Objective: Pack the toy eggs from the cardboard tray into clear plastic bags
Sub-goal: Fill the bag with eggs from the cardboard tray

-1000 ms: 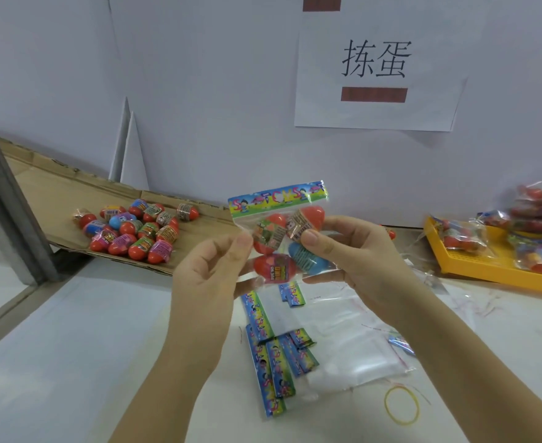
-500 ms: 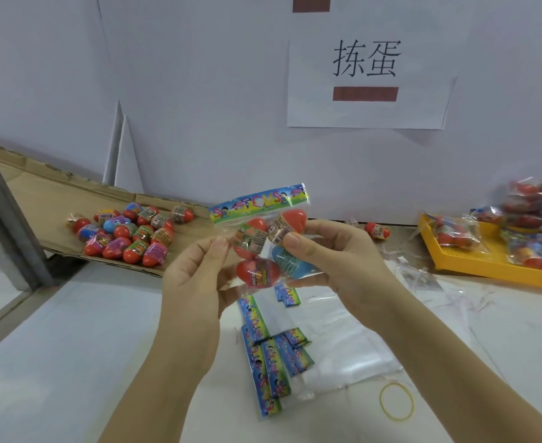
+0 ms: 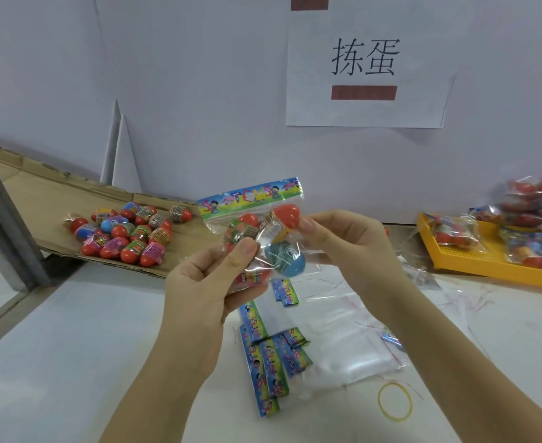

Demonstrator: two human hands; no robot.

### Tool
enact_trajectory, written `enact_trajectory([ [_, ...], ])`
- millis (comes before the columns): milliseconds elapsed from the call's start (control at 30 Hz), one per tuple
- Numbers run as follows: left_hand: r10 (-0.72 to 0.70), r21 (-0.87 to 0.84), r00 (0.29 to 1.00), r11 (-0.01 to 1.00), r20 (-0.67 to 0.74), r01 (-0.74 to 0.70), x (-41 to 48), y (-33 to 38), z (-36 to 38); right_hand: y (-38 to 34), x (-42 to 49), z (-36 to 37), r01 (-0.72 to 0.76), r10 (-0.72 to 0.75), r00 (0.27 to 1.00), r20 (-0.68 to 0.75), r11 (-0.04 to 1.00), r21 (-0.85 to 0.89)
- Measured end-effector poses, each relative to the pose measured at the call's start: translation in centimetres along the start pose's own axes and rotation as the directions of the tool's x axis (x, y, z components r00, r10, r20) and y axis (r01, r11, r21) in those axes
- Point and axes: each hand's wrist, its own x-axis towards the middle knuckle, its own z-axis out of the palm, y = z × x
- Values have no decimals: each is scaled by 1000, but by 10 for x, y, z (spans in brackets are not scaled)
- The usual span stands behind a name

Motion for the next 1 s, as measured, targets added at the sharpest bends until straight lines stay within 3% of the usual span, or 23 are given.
enact_trajectory([
  [267,18,-24,1000,1000,12,-18,-1,2,2,3,1,1,69,-74,997,-32,988,-139],
  [433,2,-38,1000,999,-3,-2,-1,2,2,0,0,0,121,-123,992,-14,990,-73],
  [700,30,4,999,1000,34,-30,-2,3,1,-7,2,-4,199,-201,979,22,941,-274],
  [900,-9,-23,1000,1000,25,10,-2,4,1,-11,2,-9,133,-118,990,83,966,-220],
  [1000,-33,-12,999,999,22,34,-1,5,-1,-13,3,-14,135,-106,989,105,935,-327],
])
